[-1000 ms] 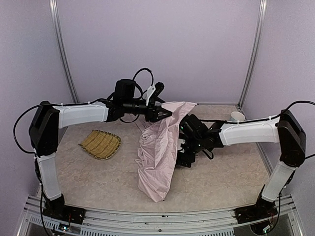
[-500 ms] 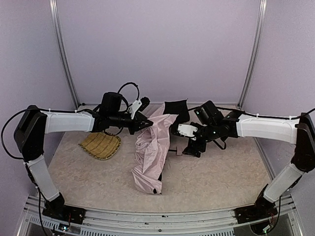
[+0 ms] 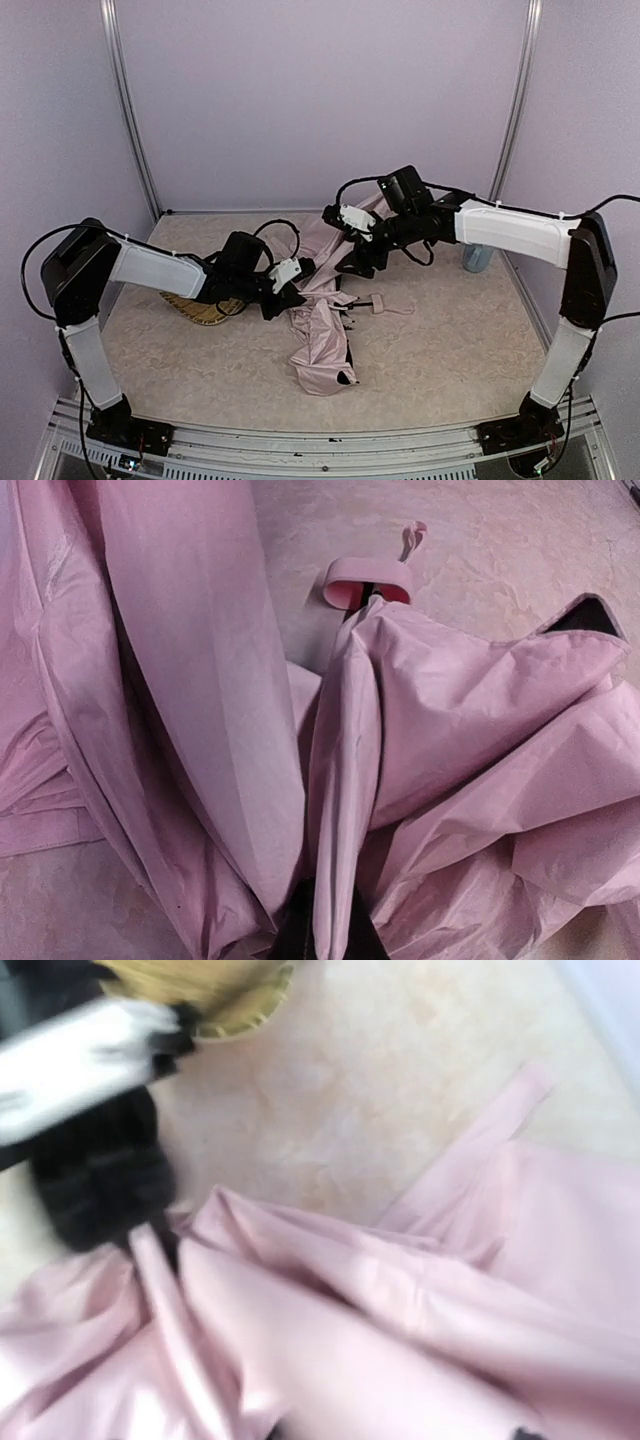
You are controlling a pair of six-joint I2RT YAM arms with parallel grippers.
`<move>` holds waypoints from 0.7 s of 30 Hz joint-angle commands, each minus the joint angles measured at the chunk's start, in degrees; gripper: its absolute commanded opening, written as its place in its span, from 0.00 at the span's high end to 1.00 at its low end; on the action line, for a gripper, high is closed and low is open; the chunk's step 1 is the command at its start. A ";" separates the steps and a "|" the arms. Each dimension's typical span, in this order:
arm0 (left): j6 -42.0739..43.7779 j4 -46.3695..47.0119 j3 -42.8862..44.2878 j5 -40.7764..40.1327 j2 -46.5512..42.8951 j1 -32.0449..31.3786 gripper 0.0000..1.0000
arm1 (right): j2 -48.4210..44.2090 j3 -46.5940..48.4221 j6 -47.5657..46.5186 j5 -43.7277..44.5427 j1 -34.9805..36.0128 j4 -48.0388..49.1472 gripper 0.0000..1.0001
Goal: Put away the umbrella
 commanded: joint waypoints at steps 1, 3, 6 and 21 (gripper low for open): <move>0.54 0.28 0.71 -1.75 -0.93 -0.17 0.81 | 11.97 8.04 5.39 -2.00 0.35 -1.94 0.23; 0.32 -0.52 0.78 -2.10 -2.75 -0.68 0.56 | 15.74 10.32 6.41 -3.19 0.48 -2.05 0.26; -0.24 0.04 -0.26 -4.11 -6.81 -1.56 0.31 | 19.23 11.01 6.69 -3.34 0.83 -1.61 0.28; 2.94 -13.38 -2.33 3.86 -16.50 -15.18 0.24 | 10.35 7.86 2.66 6.73 0.00 -7.85 0.28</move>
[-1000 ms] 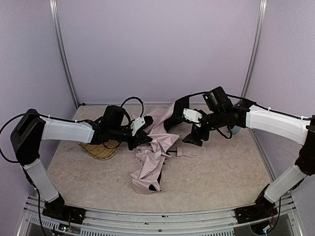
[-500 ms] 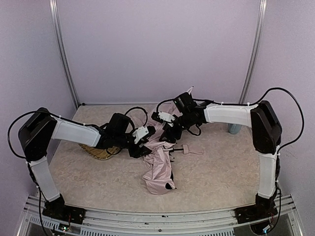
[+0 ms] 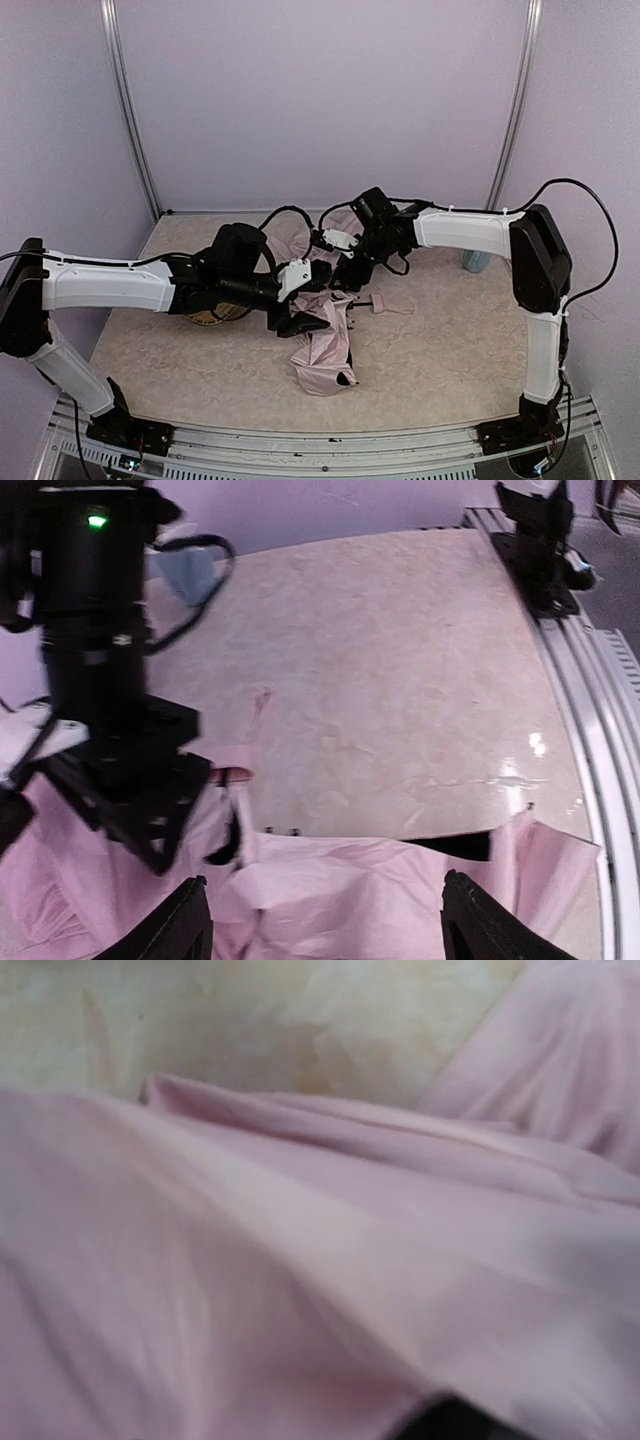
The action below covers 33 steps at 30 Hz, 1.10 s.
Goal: Put away the umbrella
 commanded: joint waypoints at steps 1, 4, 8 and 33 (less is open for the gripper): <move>1.90 -7.75 -1.36 4.14 1.34 -4.02 0.24 | -9.03 -4.53 -3.46 4.42 -1.00 -2.94 0.29; 0.71 -6.54 -2.80 4.45 2.10 -5.59 0.24 | -9.31 -7.38 -4.34 4.17 -2.97 -6.85 0.31; -0.52 -6.06 -2.53 4.93 4.51 -6.71 0.25 | -5.71 -7.39 -4.97 4.31 -4.03 -9.68 0.40; -12.06 7.97 -12.06 -11.22 -5.49 1.02 0.27 | -4.62 -14.75 -16.81 4.59 -2.48 6.68 0.96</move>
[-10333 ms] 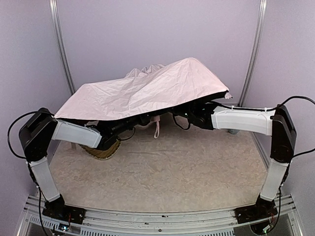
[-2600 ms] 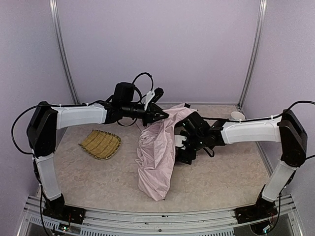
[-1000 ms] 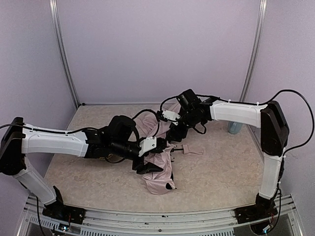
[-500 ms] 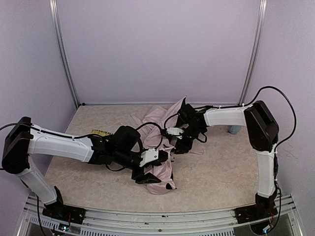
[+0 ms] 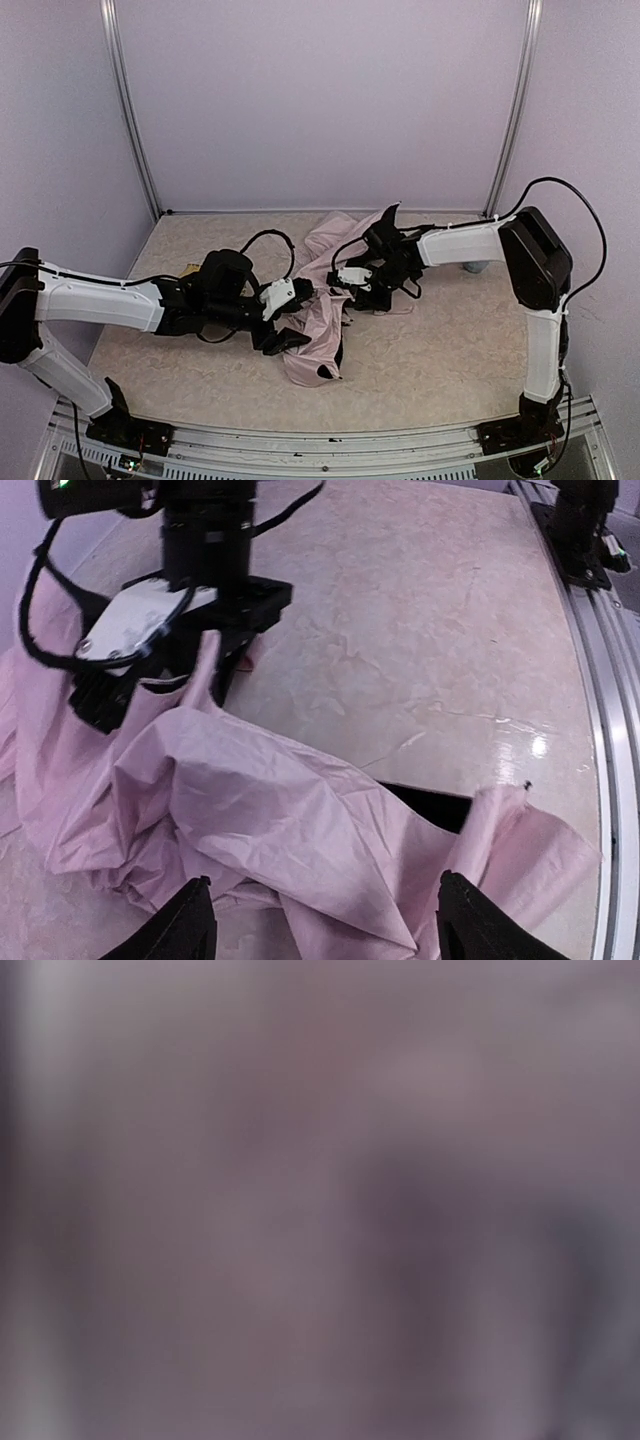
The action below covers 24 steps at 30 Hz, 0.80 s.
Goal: Put away the umbrella
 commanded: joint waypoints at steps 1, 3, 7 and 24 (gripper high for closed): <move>-6.52 6.44 -0.86 -6.57 -1.33 3.59 0.27 | -7.76 -5.35 -2.89 3.77 0.23 7.62 0.99; -9.33 8.10 -1.21 -7.53 -1.37 5.23 0.26 | -10.89 -6.61 -3.16 6.13 0.11 10.64 1.00; -12.60 12.36 -3.27 -7.06 -1.83 7.15 0.22 | -16.59 -7.56 -3.35 6.73 -0.81 14.47 1.00; -17.59 27.53 -6.86 4.43 5.82 13.41 0.07 | -29.80 -5.31 -5.03 0.80 -2.54 16.86 1.00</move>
